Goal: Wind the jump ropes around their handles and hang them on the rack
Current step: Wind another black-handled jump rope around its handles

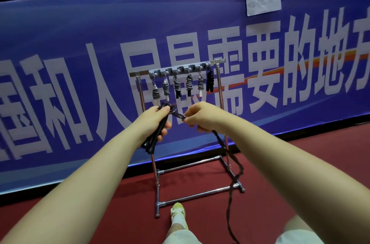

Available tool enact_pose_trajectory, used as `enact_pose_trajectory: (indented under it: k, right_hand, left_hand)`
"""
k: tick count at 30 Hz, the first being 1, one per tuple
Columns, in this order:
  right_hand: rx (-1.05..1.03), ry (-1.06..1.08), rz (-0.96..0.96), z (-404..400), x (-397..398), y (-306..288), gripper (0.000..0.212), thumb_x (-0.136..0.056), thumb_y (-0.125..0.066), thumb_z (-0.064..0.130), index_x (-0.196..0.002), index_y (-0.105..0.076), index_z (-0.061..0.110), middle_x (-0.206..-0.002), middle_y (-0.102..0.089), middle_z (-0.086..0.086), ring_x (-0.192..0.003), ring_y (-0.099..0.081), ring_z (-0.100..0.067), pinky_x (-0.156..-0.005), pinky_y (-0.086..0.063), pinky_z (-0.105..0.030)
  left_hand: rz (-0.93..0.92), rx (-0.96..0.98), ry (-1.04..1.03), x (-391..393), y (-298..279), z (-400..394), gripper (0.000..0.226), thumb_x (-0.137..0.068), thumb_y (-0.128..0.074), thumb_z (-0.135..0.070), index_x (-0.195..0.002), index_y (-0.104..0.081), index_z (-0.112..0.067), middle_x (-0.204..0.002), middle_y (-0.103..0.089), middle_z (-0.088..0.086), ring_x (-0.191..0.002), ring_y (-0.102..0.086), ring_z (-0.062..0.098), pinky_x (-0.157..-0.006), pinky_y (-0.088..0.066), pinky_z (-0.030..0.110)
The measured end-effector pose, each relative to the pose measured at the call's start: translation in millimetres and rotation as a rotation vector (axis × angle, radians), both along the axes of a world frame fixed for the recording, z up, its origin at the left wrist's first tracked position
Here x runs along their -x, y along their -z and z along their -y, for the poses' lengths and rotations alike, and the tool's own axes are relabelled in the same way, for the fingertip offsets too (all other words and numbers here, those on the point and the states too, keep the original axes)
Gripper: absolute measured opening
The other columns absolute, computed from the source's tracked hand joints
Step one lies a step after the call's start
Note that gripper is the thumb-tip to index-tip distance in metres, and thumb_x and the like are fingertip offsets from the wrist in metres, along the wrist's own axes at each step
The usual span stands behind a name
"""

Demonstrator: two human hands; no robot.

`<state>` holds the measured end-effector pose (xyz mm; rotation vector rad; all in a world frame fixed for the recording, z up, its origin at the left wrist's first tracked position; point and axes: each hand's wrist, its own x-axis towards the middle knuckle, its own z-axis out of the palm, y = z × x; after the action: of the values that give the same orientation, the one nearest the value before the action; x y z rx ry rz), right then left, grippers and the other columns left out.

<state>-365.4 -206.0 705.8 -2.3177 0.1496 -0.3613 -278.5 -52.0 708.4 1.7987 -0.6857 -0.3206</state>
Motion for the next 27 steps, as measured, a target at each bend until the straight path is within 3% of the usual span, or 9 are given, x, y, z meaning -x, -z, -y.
enact_pose_trajectory:
  k: [5,8,13,17,21,27]
  right_hand:
    - [0.237,0.013,-0.09,-1,7,-10,0.02,-0.097,-0.049,0.017,-0.108,-0.061,0.006,-0.077,-0.062,-0.003,-0.054,-0.06,-0.013,-0.045,-0.047,-0.02]
    - [0.454,0.006,-0.087,2,19,-24,0.021,-0.097,-0.05,0.018,-0.103,-0.065,0.004,-0.073,-0.061,0.003,-0.055,-0.059,-0.011,-0.047,-0.045,-0.017]
    - [0.742,-0.073,-0.056,-8,30,-46,0.021,-0.095,-0.05,0.017,-0.099,-0.067,0.006,-0.079,-0.062,-0.003,-0.061,-0.049,-0.013,-0.052,-0.038,-0.017]
    - [0.605,-0.133,0.044,-4,34,-59,0.015,-0.094,-0.056,0.021,-0.097,-0.068,0.011,-0.081,-0.065,0.003,-0.067,-0.06,-0.012,-0.06,-0.049,-0.021]
    - [0.357,-0.206,0.077,2,33,-56,0.007,-0.092,-0.06,0.02,-0.089,-0.066,0.018,-0.074,-0.065,0.004,-0.052,-0.05,-0.002,-0.05,-0.042,-0.014]
    - [0.099,-0.314,0.083,6,28,-47,0.011,-0.093,-0.06,0.016,-0.083,-0.063,0.017,-0.062,-0.061,0.008,-0.048,-0.046,-0.003,-0.048,-0.038,-0.017]
  left_hand:
    - [0.004,0.021,0.017,-2,12,-1,0.019,-0.101,-0.039,-0.035,-0.116,-0.045,-0.024,-0.07,-0.054,0.004,-0.05,-0.045,0.013,-0.045,-0.036,0.024]
    - [0.046,-0.078,0.039,-1,13,-3,0.021,-0.101,-0.038,-0.035,-0.114,-0.046,-0.021,-0.068,-0.054,0.003,-0.05,-0.044,0.013,-0.046,-0.036,0.024]
    - [0.146,-0.241,0.123,9,12,-3,0.021,-0.101,-0.039,-0.032,-0.112,-0.046,-0.016,-0.07,-0.056,0.004,-0.051,-0.045,0.013,-0.046,-0.036,0.025]
    - [0.175,-0.255,0.194,21,11,-5,0.014,-0.102,-0.038,-0.028,-0.098,-0.047,-0.018,-0.067,-0.057,0.003,-0.048,-0.046,0.011,-0.046,-0.038,0.024]
    - [0.2,-0.297,0.254,32,10,-5,0.015,-0.102,-0.038,-0.026,-0.104,-0.049,-0.017,-0.061,-0.059,-0.001,-0.048,-0.047,0.011,-0.047,-0.04,0.024]
    - [0.194,-0.283,0.326,45,6,-2,0.022,-0.103,-0.033,-0.023,-0.11,-0.048,-0.008,-0.057,-0.054,-0.002,-0.044,-0.044,0.011,-0.044,-0.039,0.023]
